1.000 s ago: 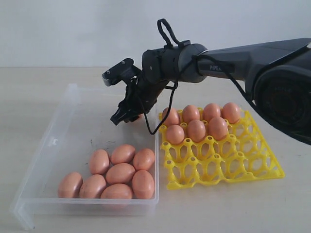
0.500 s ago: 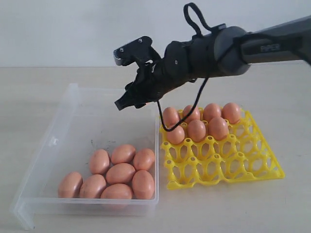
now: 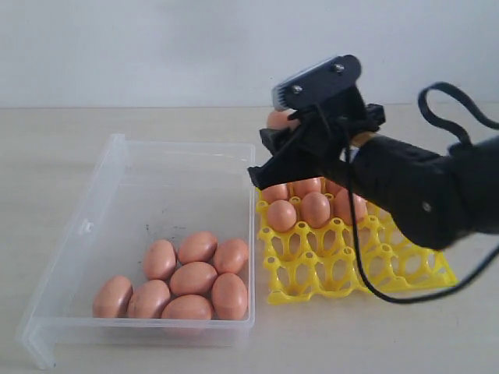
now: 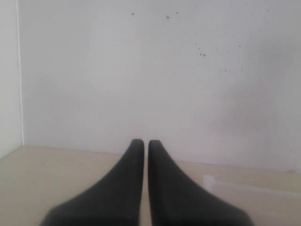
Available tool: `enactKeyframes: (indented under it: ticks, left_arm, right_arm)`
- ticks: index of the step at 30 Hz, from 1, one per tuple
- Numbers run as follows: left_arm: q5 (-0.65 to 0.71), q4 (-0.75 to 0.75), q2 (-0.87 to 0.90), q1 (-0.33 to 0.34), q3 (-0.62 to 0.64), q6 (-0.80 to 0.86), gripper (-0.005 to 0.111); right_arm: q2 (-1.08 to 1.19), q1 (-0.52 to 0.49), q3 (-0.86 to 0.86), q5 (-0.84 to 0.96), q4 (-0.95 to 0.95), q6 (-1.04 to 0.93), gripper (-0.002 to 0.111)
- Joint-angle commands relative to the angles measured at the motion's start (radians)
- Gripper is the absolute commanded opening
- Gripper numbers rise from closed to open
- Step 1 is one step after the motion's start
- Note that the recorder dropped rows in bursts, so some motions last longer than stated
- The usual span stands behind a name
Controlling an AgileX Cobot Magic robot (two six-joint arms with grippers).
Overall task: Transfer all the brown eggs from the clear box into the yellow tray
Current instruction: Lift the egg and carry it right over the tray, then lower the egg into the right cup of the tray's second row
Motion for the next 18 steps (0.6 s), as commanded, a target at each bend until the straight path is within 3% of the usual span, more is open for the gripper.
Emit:
enactKeyframes:
  ticks: [1, 7, 14, 18]
  left_arm:
    - [0.003, 0.004, -0.002, -0.001, -0.001, 0.005, 0.004]
    - [0.003, 0.004, -0.002, -0.001, -0.001, 0.005, 0.004]
    - [0.003, 0.004, -0.002, -0.001, -0.001, 0.005, 0.004]
    - [0.003, 0.004, -0.002, -0.001, -0.001, 0.005, 0.004]
  right_arm:
    - [-0.088, -0.005, 0.188, -0.289, -0.011, 0.039, 0.0]
    - [-0.108, -0.14, 0.368, -0.549, -0.075, 0.276, 0.0]
    - [-0.108, -0.473, 0.431, -0.63, -0.616, 0.471, 0.0]
    - [-0.075, -0.664, 0.429, -0.63, -0.829, 0.539, 0.0]
